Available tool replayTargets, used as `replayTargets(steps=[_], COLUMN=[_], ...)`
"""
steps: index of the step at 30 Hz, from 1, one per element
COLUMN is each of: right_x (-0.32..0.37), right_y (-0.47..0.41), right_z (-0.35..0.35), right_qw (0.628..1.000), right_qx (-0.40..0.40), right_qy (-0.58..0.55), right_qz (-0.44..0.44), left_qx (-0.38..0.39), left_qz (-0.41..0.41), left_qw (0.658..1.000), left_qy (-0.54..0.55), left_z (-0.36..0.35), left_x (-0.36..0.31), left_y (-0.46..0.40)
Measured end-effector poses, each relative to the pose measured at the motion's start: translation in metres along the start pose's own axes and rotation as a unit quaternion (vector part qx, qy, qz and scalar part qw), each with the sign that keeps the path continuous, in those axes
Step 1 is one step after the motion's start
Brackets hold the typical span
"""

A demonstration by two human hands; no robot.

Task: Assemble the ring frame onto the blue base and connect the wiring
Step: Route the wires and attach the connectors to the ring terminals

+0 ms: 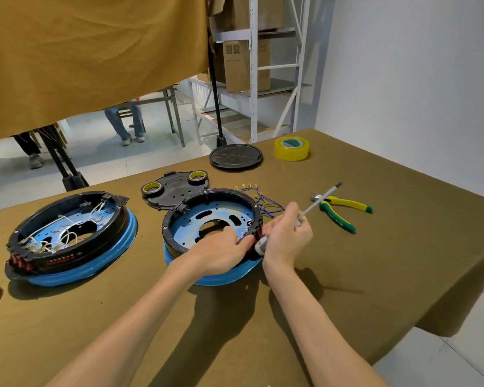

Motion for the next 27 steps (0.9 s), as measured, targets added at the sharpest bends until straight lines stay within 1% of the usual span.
replayTargets(steps=[2,5,10,13,16,18,20,22,27], right_x=[0.000,-0.005,-0.003,-0.009,-0.005,0.000,0.001,0.001,0.006], right_y=[-0.004,0.003,-0.002,0.003,-0.001,-0.004,0.000,0.006,0.002], right_z=[0.004,-0.002,-0.002,-0.004,0.001,0.003,0.000,-0.008,-0.003], right_qw=[1.000,1.000,1.000,0.999,1.000,1.000,1.000,0.999,0.999], right_qx=[-0.018,0.009,0.003,0.020,0.017,0.014,0.020,0.026,0.014], right_qy=[-0.010,0.002,0.004,0.022,0.016,0.011,-0.003,-0.008,0.004], right_qz=[-0.007,0.003,0.006,0.014,0.004,0.007,0.018,0.033,0.051], left_qx=[-0.033,-0.075,-0.085,-0.087,-0.098,-0.119,-0.142,-0.140,-0.106], left_qz=[-0.006,-0.024,-0.027,-0.030,-0.052,-0.069,-0.043,-0.025,-0.024], left_qw=[0.999,0.995,0.996,0.995,0.994,0.990,0.988,0.988,0.993], left_qy=[-0.033,-0.054,-0.032,-0.027,0.012,0.021,0.049,0.059,0.050], left_z=[0.000,0.002,0.004,0.006,0.012,0.016,0.018,0.019,0.019], left_x=[0.001,-0.002,-0.004,-0.003,-0.006,-0.012,-0.012,-0.010,-0.004], left_y=[0.003,0.007,0.009,0.010,0.013,0.015,0.015,0.013,0.007])
Point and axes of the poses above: each hand's wrist, its own y-axis away from the middle knuckle, its own z-axis out of the back of the hand, x = y × z, the point moved 6 cm from there along -y, towards the middle knuckle, and after that the axes turned 2 degrees about -x, right-handed, at the moved point
